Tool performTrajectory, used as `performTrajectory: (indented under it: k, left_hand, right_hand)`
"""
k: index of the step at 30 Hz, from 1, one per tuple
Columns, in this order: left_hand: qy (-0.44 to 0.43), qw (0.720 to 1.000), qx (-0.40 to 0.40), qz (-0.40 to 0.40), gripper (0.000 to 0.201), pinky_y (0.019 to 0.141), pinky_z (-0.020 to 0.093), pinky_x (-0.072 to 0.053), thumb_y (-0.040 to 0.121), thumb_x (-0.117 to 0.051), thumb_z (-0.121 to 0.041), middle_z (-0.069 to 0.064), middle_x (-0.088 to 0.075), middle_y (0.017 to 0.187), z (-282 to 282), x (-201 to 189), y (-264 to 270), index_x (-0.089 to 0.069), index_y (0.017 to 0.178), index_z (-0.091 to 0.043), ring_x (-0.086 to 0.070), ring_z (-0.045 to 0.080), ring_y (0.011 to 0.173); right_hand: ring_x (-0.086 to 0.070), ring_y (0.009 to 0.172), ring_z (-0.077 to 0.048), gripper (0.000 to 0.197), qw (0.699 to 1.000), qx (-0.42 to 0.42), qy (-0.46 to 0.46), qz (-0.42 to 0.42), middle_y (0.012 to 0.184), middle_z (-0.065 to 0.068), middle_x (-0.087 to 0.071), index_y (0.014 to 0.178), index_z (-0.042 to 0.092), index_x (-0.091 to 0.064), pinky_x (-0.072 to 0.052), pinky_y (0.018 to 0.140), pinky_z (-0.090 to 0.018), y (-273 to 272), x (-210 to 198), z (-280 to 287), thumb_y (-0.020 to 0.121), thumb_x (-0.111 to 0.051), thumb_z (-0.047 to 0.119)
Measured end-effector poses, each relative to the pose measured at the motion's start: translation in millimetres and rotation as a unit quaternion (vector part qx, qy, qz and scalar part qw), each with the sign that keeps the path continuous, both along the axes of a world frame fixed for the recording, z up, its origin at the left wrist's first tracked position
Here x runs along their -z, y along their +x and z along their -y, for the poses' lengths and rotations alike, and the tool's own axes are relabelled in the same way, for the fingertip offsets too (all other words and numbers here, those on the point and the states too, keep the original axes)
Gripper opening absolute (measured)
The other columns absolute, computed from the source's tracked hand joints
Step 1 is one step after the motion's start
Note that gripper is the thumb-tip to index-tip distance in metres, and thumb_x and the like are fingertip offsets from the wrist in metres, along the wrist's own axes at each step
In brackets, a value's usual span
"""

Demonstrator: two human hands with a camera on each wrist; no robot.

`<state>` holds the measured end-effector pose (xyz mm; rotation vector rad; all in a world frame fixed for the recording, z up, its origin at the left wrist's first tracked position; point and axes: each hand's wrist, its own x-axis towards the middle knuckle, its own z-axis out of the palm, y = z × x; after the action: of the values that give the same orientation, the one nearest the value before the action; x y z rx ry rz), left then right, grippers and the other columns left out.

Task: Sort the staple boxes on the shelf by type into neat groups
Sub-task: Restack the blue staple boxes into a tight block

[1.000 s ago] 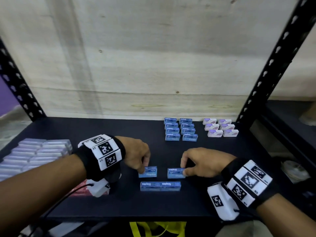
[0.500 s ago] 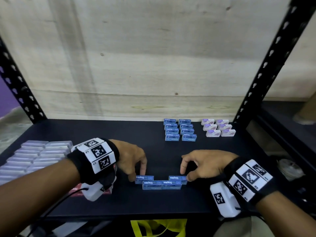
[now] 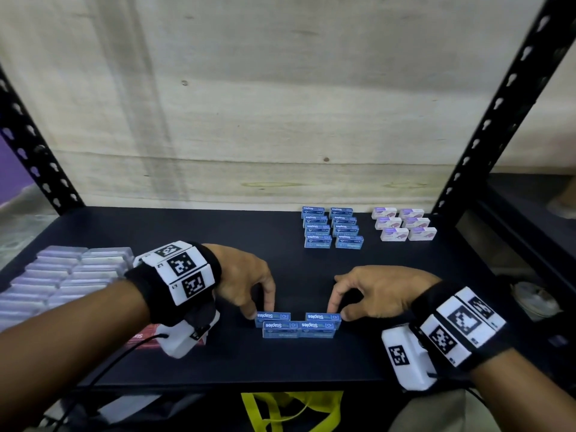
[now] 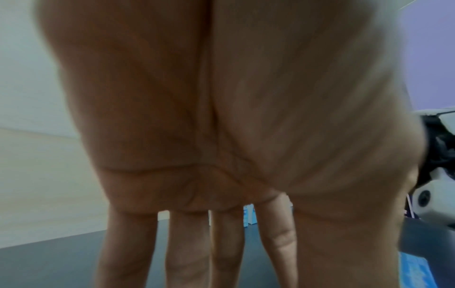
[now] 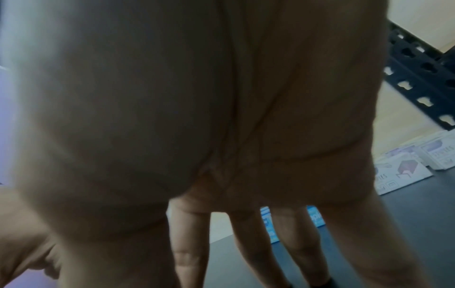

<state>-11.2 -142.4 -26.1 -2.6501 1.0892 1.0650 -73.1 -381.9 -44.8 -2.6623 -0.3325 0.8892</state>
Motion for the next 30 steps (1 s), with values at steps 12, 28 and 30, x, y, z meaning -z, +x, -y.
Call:
performTrajectory:
  k: [12,28,30]
  left_hand:
    - [-0.014,1.000,0.022,-0.004,0.026,0.063,0.015,-0.033,0.086,-0.071,-0.037,-0.045,-0.049,0.056,6,6,4,-0.066,0.110,-0.043,-0.048,-0.023,0.060]
    - [-0.013,0.999,-0.036,0.001,0.035,0.084,0.020,-0.040,0.084,-0.072,-0.038,-0.017,-0.062,0.106,11,1,12,-0.064,0.118,-0.039,-0.058,0.003,0.096]
    - [-0.014,0.998,-0.063,0.012,0.032,0.094,0.025,-0.044,0.084,-0.071,-0.040,-0.012,-0.067,0.108,19,-1,21,-0.066,0.116,-0.034,-0.061,0.009,0.103]
  right_hand:
    - [-0.048,0.131,-0.008,0.018,1.000,-0.006,0.020,0.011,0.129,0.013,-0.062,0.106,0.051,-0.068,-0.038,0.110,-0.040,3,8,-3,0.092,-0.065,0.039]
    - [-0.055,0.081,-0.001,0.021,0.999,0.022,-0.015,0.033,0.090,0.014,-0.056,0.110,0.046,-0.065,-0.041,0.071,-0.019,6,2,3,0.090,-0.066,0.038]
    - [-0.059,0.099,-0.005,0.021,0.999,0.031,-0.028,0.026,0.105,0.013,-0.061,0.111,0.041,-0.066,-0.047,0.086,-0.024,13,-2,6,0.090,-0.067,0.039]
